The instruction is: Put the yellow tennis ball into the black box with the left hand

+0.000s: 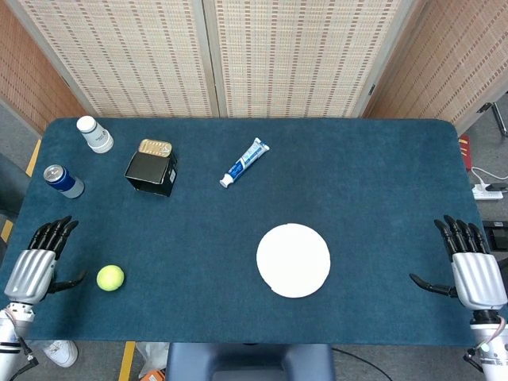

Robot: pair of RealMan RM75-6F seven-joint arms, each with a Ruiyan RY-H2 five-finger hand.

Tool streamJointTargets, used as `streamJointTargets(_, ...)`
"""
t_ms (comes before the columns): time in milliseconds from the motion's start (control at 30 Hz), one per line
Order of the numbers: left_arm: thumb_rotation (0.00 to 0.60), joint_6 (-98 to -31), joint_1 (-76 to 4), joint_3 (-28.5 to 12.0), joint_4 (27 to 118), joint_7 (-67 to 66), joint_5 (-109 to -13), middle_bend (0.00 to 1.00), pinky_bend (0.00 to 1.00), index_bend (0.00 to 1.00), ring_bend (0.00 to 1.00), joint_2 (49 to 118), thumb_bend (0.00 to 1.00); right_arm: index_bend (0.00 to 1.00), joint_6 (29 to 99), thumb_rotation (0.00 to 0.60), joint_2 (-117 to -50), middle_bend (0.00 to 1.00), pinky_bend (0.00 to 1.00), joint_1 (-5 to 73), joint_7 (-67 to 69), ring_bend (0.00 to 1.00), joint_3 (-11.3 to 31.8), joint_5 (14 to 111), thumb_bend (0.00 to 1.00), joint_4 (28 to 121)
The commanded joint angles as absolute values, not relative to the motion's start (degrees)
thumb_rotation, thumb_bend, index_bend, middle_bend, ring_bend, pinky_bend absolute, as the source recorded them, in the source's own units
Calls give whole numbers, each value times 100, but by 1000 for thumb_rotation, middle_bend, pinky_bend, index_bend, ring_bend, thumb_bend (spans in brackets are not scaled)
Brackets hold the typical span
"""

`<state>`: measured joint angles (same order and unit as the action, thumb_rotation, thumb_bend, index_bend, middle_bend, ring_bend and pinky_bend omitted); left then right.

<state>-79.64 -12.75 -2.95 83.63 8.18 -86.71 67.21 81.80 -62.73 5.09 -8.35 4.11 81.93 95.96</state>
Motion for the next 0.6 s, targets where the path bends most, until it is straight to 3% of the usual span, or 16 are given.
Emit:
streamJointTargets(33, 371, -8518, -1222, -444, 8115, 1104, -8906, 94, 166, 116, 75, 6958, 229, 50, 8148, 521, -6284, 0, 0, 532, -858, 0, 418, 8182, 0, 9598)
streamJointTargets(67, 324, -8955, -1182, -579, 7897, 1340, -9040, 271, 380, 298, 249, 7166, 220, 50, 8131, 521, -6286, 0, 0, 541, -865, 0, 419, 8177, 0, 9598)
streamJointTargets(100, 248, -9319, -1156, -663, 7568, 1615, -9167, 570, 670, 592, 547, 7426, 198, 50, 8116, 522, -6288, 0, 0, 550, -872, 0, 418, 8173, 0, 9598)
streamJointTargets(133, 178, -9456, -1156, -644, 7388, 1868, -9283, 832, 895, 842, 822, 7539, 170, 50, 8105, 522, -6291, 0, 0, 555, -877, 0, 415, 8171, 0, 9596)
streamJointTargets(167, 127, -9583, -1158, -653, 7156, 1962, -9347, 984, 996, 985, 983, 7665, 149, 50, 8096, 522, -6290, 0, 0, 558, -876, 0, 410, 8172, 0, 9594)
streamJointTargets(233, 167, -9550, -1166, -612, 6998, 1891, -9362, 1000, 1000, 1000, 1000, 7734, 144, 50, 8100, 522, -6288, 0, 0, 556, -855, 0, 405, 8182, 0, 9587)
streamJointTargets(333, 394, -9398, -1156, -492, 6916, 1822, -9360, 1000, 1000, 1000, 1000, 7729, 177, 50, 8123, 522, -6284, 0, 0, 549, -812, 0, 410, 8190, 0, 9572)
streamJointTargets(433, 559, -9223, -1163, -394, 7047, 1683, -9343, 1000, 1000, 1000, 1000, 7671, 230, 50, 8131, 521, -6284, 0, 0, 549, -793, 0, 408, 8202, 0, 9564)
streamJointTargets(500, 598, -9194, -1159, -383, 7089, 1608, -9323, 1000, 1000, 1000, 1000, 7660, 262, 50, 8137, 521, -6290, 0, 0, 551, -802, 0, 406, 8214, 0, 9560)
streamJointTargets(600, 600, -9197, -1158, -400, 7124, 1537, -9292, 1000, 1000, 1000, 1000, 7655, 280, 50, 8125, 521, -6295, 0, 0, 558, -810, 0, 398, 8221, 0, 9559)
